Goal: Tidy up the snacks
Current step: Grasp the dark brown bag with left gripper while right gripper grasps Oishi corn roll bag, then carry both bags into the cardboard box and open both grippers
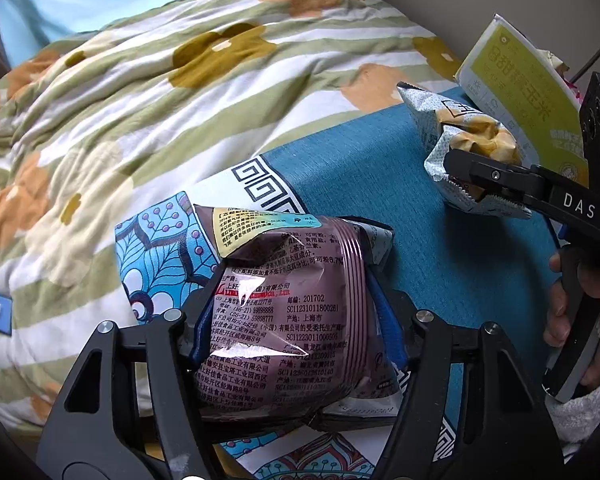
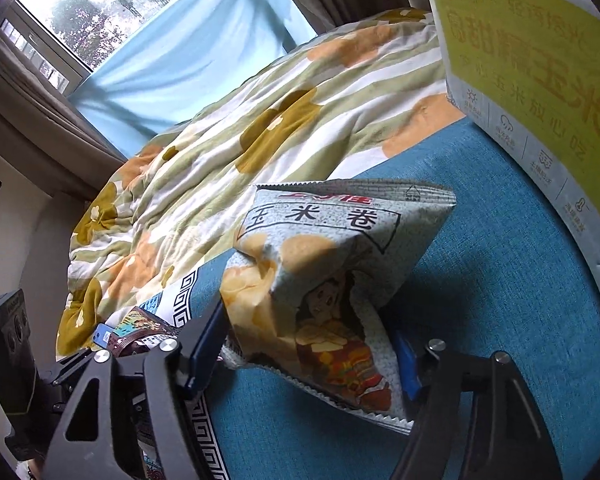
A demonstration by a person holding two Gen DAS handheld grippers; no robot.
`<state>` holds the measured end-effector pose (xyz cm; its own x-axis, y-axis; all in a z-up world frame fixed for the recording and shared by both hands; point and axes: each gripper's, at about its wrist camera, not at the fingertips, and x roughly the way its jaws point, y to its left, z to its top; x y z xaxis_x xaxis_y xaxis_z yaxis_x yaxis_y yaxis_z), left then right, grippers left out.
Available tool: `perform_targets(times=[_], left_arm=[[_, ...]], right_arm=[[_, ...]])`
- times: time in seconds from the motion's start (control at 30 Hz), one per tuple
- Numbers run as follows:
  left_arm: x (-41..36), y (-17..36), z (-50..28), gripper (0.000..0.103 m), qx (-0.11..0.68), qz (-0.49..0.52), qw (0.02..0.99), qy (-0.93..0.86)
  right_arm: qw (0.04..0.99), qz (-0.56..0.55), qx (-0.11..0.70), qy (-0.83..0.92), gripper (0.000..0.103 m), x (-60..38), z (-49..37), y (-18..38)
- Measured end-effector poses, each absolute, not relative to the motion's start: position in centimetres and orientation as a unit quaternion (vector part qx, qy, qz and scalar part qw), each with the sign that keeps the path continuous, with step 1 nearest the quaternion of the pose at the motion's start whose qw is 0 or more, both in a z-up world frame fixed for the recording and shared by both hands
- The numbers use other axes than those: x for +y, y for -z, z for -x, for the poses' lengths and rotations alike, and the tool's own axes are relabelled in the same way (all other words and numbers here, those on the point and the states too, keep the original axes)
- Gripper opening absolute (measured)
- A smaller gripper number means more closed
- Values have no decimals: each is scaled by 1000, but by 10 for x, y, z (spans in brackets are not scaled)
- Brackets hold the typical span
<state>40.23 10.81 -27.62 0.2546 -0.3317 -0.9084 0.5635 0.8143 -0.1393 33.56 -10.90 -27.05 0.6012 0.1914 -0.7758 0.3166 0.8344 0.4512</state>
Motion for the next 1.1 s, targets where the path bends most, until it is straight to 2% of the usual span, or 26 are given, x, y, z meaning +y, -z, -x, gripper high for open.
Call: perform_targets(times=[0.27, 0.6, 0.87, 1.1], left_arm=[[112, 251, -393, 59, 539, -73, 794, 274], [92, 153, -359, 59, 482, -39, 841, 245], [31, 79, -316, 59, 439, -1, 871, 221], [-64, 52, -275, 59, 422, 27, 880, 216]], right_arm=[[864, -265, 427, 25, 63, -111, -321, 246], [893, -227, 388, -5, 63, -119, -288, 167], [912, -202, 353, -51, 63, -163, -247, 96], [925, -155, 338, -74, 63, -243, -211, 48]])
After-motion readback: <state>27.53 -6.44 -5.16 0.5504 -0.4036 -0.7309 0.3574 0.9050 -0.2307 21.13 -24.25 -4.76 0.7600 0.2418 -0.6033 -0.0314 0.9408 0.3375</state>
